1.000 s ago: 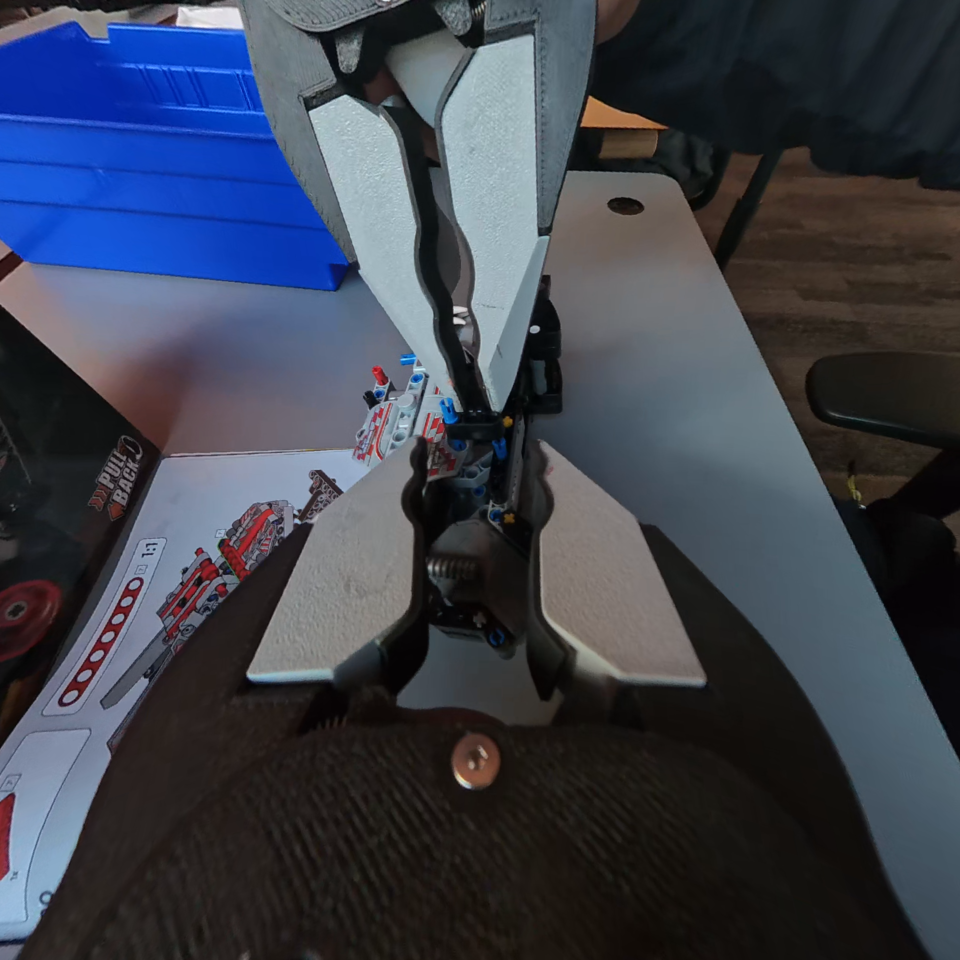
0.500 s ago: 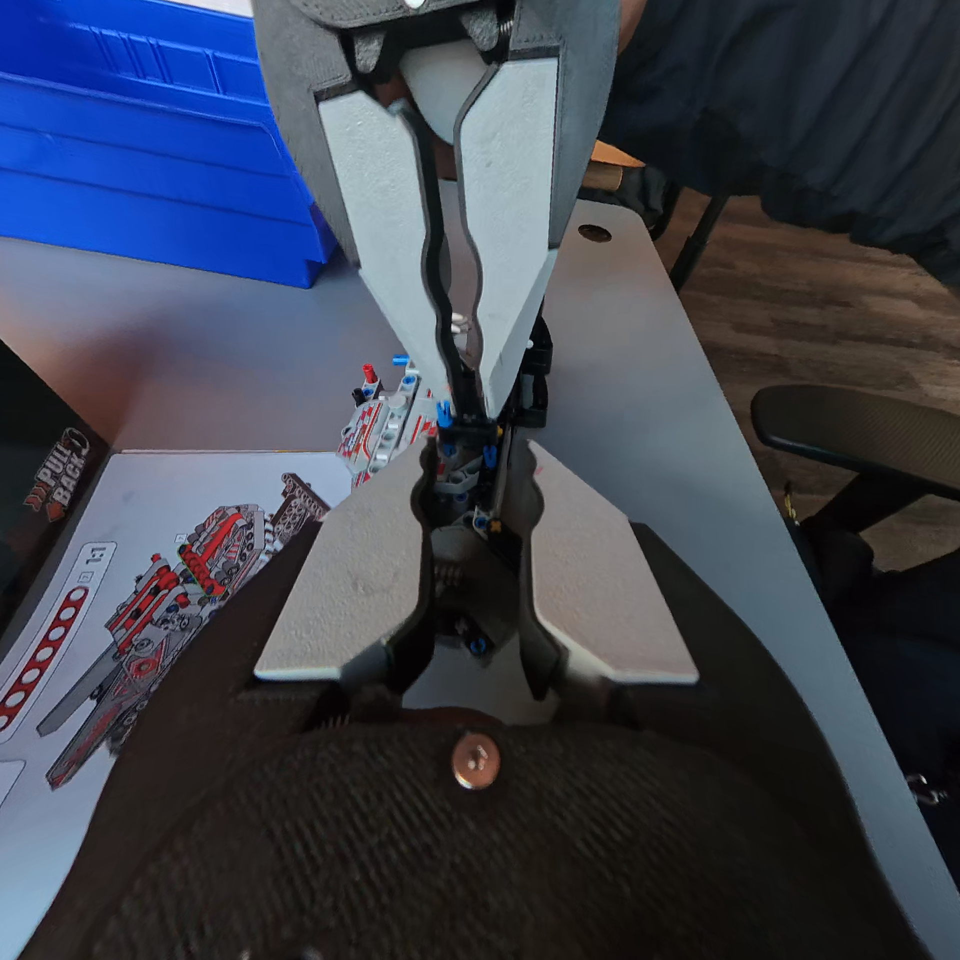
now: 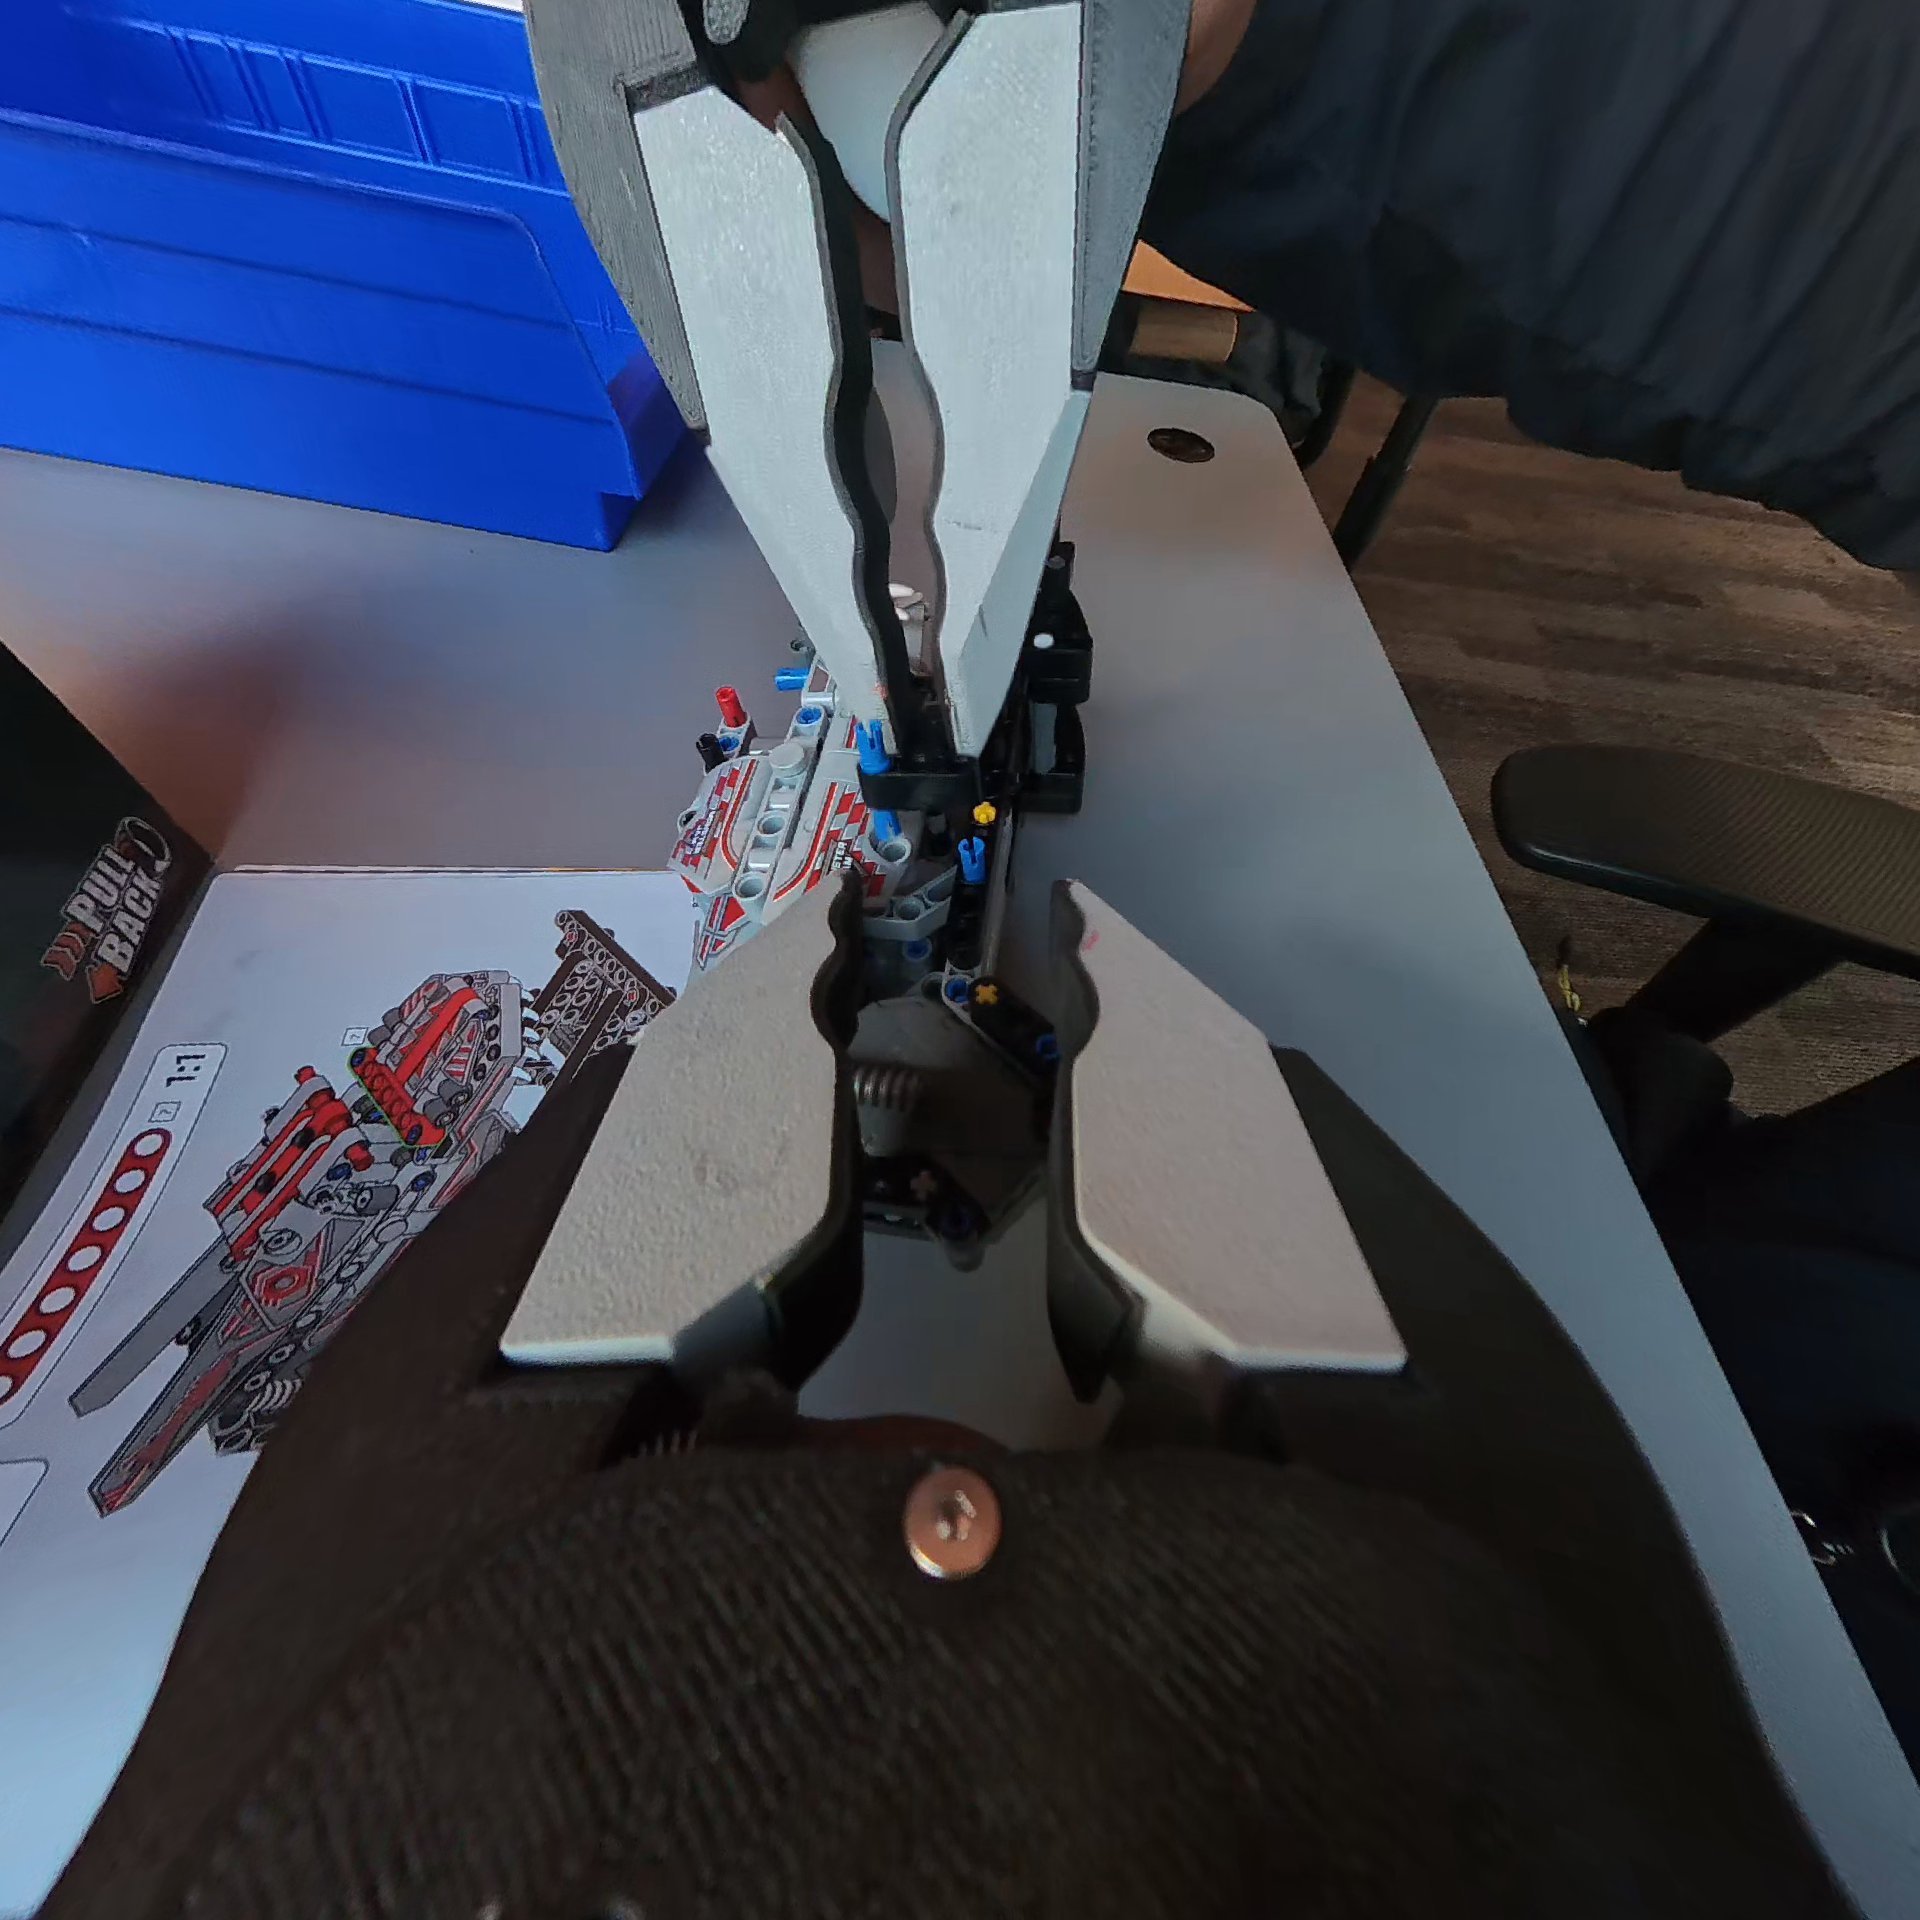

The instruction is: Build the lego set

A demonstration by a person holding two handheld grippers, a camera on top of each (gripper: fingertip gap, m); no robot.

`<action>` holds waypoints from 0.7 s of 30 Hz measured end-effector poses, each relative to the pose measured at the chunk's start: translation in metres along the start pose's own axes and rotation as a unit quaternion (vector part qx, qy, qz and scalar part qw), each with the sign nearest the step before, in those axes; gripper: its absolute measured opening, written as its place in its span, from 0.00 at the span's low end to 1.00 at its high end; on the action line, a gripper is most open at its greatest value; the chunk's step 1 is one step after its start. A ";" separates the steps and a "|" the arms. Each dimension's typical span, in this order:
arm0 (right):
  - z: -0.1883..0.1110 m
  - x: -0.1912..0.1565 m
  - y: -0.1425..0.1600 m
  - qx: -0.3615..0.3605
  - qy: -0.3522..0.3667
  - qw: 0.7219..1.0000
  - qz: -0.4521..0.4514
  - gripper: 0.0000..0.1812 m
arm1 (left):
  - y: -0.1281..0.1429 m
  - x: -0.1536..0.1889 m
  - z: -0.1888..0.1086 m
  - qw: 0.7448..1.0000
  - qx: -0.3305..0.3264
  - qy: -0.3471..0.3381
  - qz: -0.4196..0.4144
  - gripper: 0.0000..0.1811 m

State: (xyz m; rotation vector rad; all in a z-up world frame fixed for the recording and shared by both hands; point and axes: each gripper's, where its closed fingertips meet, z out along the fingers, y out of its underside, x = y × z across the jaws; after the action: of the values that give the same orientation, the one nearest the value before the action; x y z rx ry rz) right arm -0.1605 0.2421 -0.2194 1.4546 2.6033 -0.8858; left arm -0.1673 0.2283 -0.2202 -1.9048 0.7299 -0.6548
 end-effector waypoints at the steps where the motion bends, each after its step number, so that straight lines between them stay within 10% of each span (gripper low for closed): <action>1: 0.001 0.000 0.000 -0.005 0.000 1.000 0.000 0.03 | 0.000 0.000 0.000 1.000 -0.001 -0.001 0.001 0.18; 21: 0.003 0.002 0.006 -0.090 0.032 0.995 0.008 0.03 | -0.013 -0.006 0.007 1.000 0.001 -0.017 0.003 0.18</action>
State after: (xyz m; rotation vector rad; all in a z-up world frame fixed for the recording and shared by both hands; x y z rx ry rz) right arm -0.1579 0.2443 -0.2252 1.4770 2.6314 -0.5929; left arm -0.1639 0.2411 -0.2118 -1.9070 0.7135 -0.6183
